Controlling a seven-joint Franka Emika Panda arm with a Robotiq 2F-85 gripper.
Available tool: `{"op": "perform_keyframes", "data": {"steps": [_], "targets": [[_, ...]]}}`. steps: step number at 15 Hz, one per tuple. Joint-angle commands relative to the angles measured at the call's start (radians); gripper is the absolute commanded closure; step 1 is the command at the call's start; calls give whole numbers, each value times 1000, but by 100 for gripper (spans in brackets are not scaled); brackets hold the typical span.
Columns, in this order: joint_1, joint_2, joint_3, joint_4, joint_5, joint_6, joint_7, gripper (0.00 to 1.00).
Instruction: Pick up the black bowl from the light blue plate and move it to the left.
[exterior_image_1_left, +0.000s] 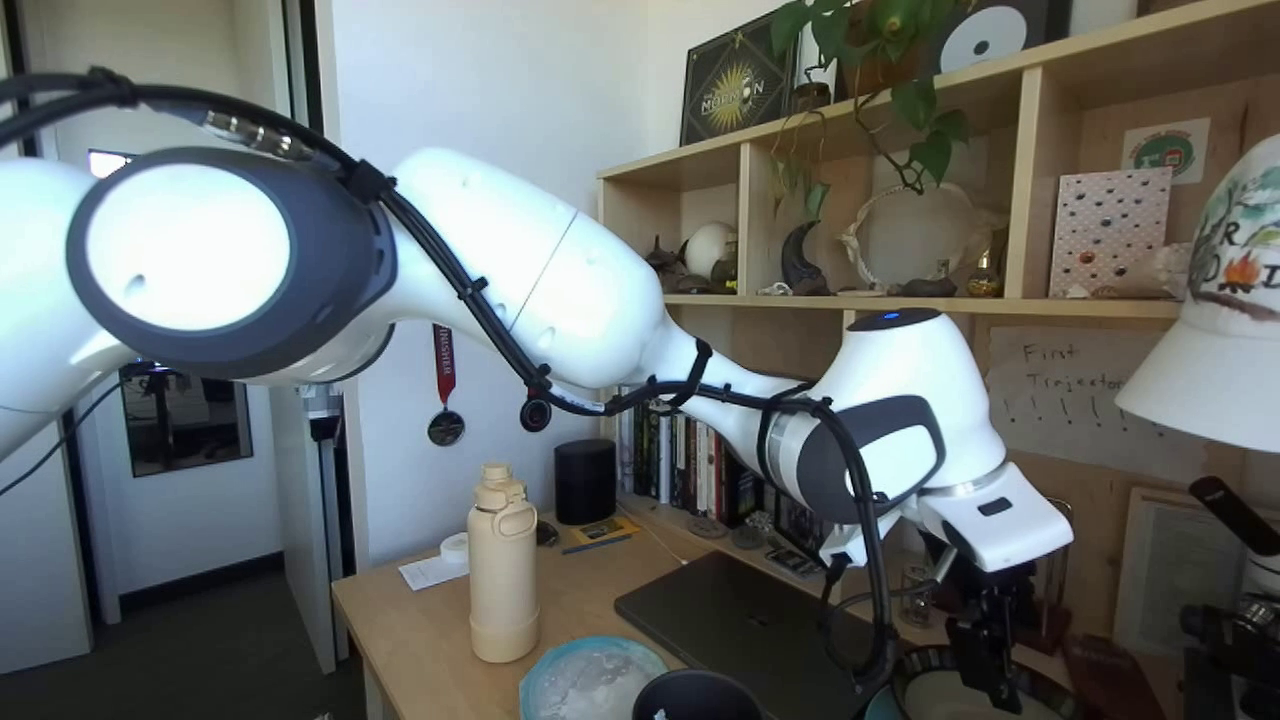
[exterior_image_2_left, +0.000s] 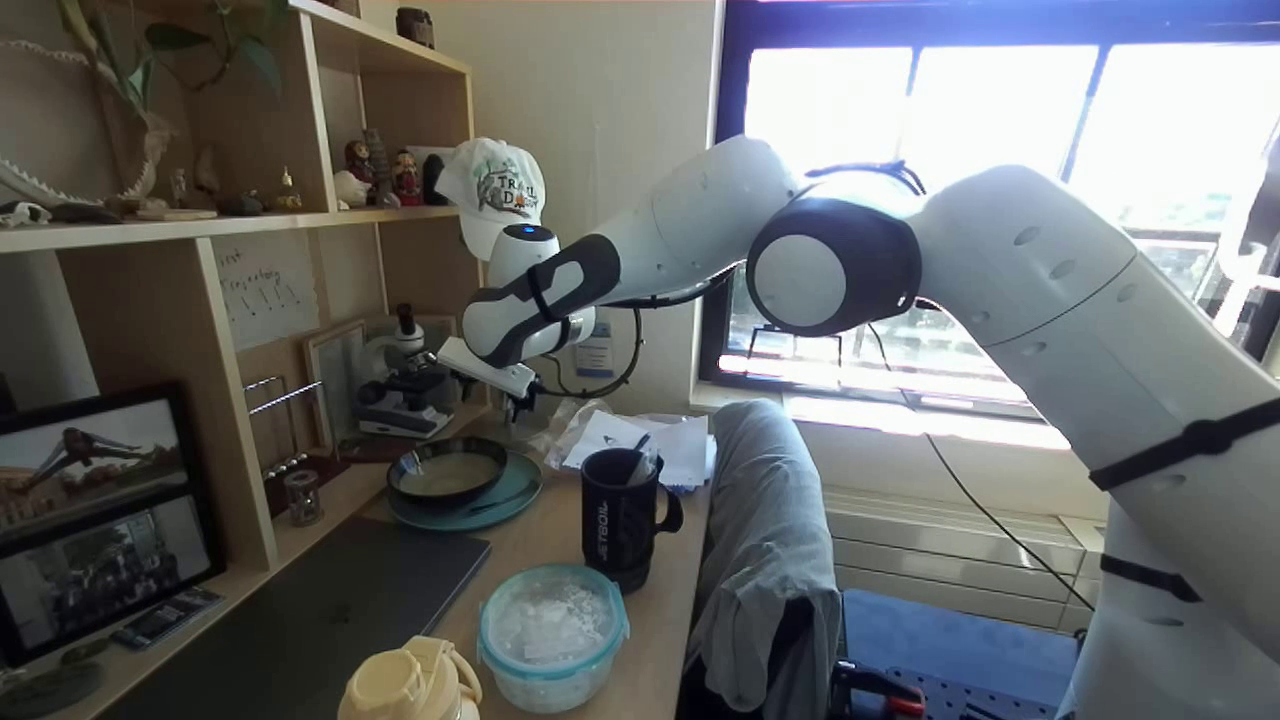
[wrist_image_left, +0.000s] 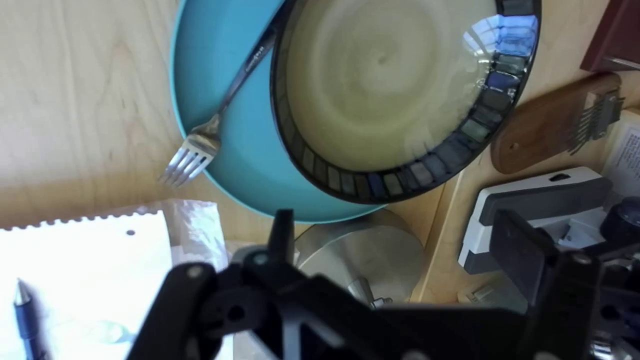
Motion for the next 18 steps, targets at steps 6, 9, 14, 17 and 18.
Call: {"op": "perform_keyframes", "data": {"steps": [6, 9, 14, 17, 18], "targets": [[-47, 48, 40, 195, -39, -386, -74, 0], [-49, 68, 48, 239, -36, -443, -73, 0], [-32, 80, 50, 203, -13, -337, -79, 0], [-29, 95, 57, 171, -8, -284, -75, 0], [-27, 102, 57, 162, -9, -272, -73, 0]]}}
